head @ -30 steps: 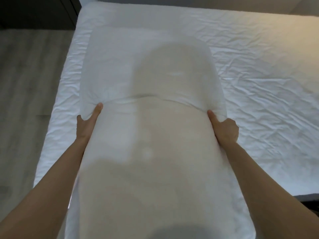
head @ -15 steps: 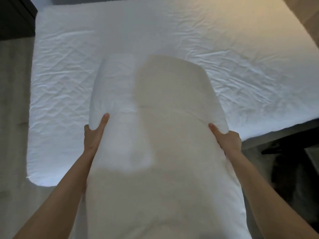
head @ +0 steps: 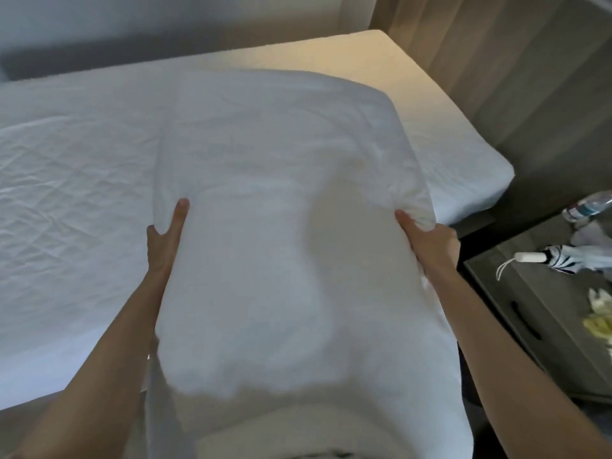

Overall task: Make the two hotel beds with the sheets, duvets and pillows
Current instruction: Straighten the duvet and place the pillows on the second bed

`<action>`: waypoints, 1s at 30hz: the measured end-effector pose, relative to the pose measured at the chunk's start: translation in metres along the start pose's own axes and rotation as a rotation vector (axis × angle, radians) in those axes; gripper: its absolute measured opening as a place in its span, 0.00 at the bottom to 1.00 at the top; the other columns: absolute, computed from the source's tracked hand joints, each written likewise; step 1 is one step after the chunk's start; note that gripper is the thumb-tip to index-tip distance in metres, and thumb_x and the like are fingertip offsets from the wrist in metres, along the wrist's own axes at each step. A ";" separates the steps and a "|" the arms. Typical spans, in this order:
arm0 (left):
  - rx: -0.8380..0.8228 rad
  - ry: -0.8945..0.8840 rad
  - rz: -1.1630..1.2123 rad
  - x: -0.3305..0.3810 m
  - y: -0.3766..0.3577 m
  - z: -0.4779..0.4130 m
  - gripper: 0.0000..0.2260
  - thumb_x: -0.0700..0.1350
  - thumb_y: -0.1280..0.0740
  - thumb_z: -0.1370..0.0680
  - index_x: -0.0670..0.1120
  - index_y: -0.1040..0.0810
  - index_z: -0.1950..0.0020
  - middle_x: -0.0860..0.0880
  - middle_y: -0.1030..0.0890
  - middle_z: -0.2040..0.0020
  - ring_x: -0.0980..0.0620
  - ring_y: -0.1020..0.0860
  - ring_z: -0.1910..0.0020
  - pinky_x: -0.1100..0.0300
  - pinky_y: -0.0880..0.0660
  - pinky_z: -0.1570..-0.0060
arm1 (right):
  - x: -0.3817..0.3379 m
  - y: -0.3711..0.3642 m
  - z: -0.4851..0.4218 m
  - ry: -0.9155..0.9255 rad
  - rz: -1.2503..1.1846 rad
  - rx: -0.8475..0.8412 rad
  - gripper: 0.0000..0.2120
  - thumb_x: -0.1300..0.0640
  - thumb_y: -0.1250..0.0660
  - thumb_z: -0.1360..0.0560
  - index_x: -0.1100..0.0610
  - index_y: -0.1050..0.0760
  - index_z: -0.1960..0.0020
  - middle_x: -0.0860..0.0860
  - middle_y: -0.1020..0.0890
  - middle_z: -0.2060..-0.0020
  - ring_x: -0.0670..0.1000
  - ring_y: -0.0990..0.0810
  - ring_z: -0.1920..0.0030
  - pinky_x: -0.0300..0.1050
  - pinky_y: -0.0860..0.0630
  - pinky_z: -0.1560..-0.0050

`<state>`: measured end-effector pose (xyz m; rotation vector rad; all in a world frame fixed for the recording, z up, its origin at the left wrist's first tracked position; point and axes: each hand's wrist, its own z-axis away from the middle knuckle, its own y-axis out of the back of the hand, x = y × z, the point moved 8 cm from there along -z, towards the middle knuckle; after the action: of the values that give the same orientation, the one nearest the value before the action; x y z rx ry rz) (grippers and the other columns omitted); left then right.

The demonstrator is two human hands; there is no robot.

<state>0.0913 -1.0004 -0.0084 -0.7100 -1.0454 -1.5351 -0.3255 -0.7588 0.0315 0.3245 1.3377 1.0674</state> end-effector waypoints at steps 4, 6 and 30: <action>-0.024 0.023 0.037 0.023 -0.074 0.020 0.45 0.74 0.36 0.33 0.48 0.39 0.25 0.46 0.30 0.29 0.45 0.30 0.32 0.54 0.33 0.39 | 0.000 0.058 -0.052 0.022 -0.041 0.067 0.36 0.28 0.33 0.34 0.61 0.21 0.49 0.56 0.20 0.54 0.59 0.20 0.50 0.48 0.26 0.55; -0.038 0.041 0.087 0.028 -0.109 0.022 0.48 0.75 0.34 0.35 0.47 0.39 0.24 0.46 0.30 0.29 0.45 0.30 0.32 0.54 0.33 0.35 | 0.000 0.079 -0.079 0.023 -0.070 0.093 0.37 0.27 0.32 0.35 0.60 0.21 0.48 0.55 0.19 0.53 0.58 0.20 0.50 0.49 0.24 0.53; -0.034 -0.007 0.058 0.214 -0.522 -0.076 0.38 0.68 0.34 0.28 0.43 0.34 0.29 0.47 0.26 0.37 0.48 0.28 0.44 0.56 0.32 0.47 | -0.061 0.208 -0.489 0.014 -0.247 0.284 0.24 0.34 0.28 0.33 0.56 0.26 0.56 0.52 0.22 0.60 0.54 0.22 0.57 0.47 0.26 0.57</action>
<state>-0.4561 -1.1547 0.0170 -0.7636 -0.9977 -1.5043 -0.8436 -0.8772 0.0907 0.3515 1.5015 0.6758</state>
